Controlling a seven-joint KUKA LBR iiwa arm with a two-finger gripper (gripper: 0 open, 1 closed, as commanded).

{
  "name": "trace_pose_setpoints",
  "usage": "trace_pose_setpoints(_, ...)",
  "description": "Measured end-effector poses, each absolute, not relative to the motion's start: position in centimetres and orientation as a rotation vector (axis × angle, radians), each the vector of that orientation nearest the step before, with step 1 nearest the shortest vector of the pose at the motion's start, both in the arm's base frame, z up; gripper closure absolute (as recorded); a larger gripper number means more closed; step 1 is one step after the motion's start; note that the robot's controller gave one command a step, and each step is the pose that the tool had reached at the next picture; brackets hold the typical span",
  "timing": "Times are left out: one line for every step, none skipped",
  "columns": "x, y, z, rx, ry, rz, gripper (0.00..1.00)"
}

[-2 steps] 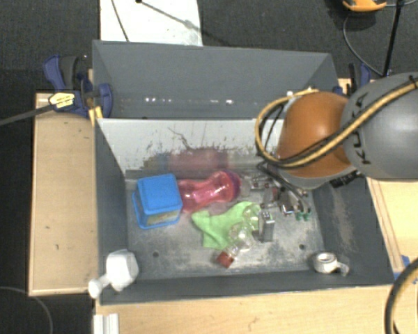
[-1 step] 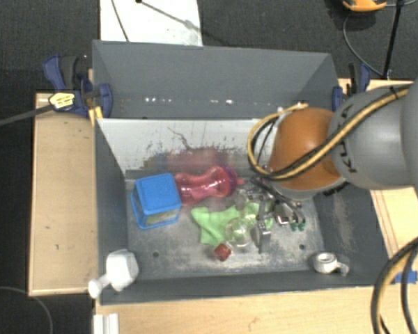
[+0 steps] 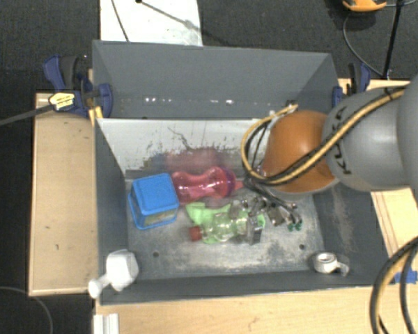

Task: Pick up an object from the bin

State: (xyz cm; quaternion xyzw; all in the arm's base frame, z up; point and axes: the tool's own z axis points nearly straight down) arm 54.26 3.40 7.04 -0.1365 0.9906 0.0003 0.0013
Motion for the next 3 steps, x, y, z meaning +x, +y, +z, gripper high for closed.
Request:
trace_pose_setpoints(54.3,3.4,7.0,-0.428,3.11,0.001,1.0)
trace_pose_setpoints(54.1,3.4,7.5,-0.428,3.116,0.002,1.0)
trace_pose_setpoints(53.9,3.4,9.6,-0.427,3.121,0.002,1.0)
